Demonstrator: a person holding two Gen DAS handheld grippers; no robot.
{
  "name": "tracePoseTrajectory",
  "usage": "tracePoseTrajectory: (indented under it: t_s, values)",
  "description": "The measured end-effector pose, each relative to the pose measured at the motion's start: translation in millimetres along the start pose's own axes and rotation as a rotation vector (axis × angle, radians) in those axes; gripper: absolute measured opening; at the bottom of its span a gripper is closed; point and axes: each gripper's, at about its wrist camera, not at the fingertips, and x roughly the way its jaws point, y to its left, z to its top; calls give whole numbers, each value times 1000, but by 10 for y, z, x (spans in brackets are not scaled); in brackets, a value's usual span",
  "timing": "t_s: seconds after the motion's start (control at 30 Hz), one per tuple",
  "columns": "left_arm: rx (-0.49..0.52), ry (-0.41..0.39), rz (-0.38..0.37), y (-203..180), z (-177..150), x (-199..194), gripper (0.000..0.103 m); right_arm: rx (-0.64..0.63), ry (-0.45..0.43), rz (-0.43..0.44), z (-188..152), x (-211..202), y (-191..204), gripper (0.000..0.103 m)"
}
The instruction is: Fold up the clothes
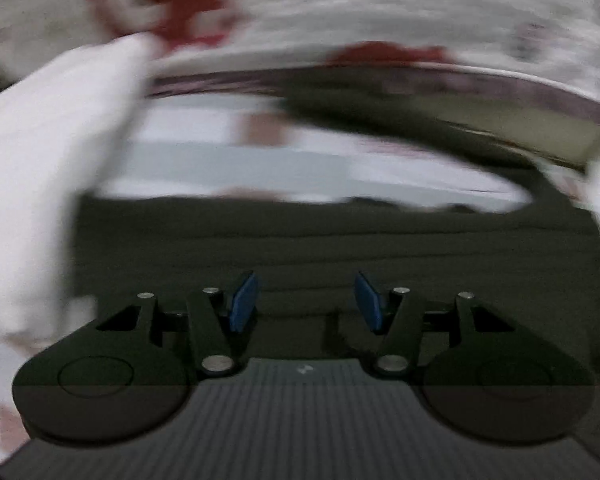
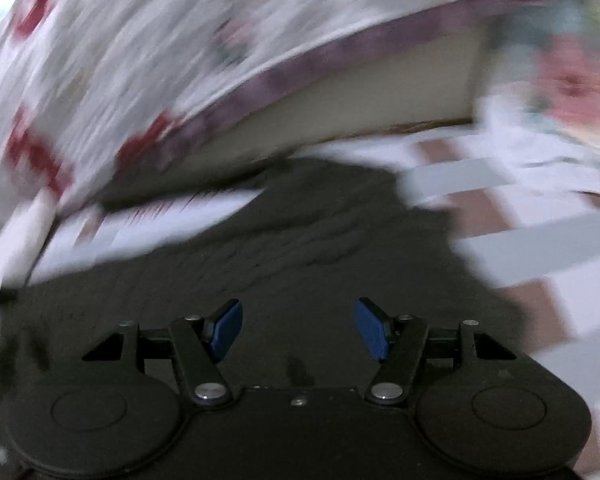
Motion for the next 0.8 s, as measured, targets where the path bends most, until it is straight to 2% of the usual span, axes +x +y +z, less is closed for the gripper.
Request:
tracePoseTrajectory:
  t_s: [0.07,0.13,0.2,0.23,0.27,0.3,0.33,0.37,0.4,0.43,0.47,0.57,0.63,0.7,0.8]
  values:
    - [53,7,-67,-580,73,60,53,54,-87,21,26,-242,-244,68]
    - [120,3,-141,-1170,99,123,52,102,-106,5,37,-394,-503,67]
    - [180,-17,-222,-1687,67,161,50,152,-112,-17,47,-530,-776,57]
    - [180,-34,-287,-1874,56,174,50,177,-108,-25,51,-572,-917,52]
    - [151,-31,-391,-2046,48,227,50,202,-94,-27,52,-574,-1063,31]
    - [115,-24,-505,-2219,41,290,50,223,-81,-30,48,-570,-1194,3]
    - [119,-5,-563,-2417,46,345,49,238,-71,-35,38,-555,-1303,3]
    - [159,1,-557,-2633,39,369,49,253,-57,-37,29,-525,-1395,3]
    - [201,0,-535,-2801,-1,389,44,270,-39,-37,21,-475,-1462,3]
    - [242,-2,-512,-2956,-49,409,34,287,-21,-36,12,-425,-1529,3]
    - [260,18,-503,-3054,-121,457,29,304,-2,-36,4,-375,-1596,3]
    - [288,103,-452,-3219,-377,603,25,379,80,23,-15,-157,-1774,8]
    - [319,127,-404,-3205,-570,668,25,410,109,45,-56,-63,-1796,16]
    - [329,138,-347,-3128,-743,707,25,442,134,61,-92,31,-1811,48]
    - [305,151,-324,-2984,-845,717,25,525,155,63,-139,143,-1819,56]
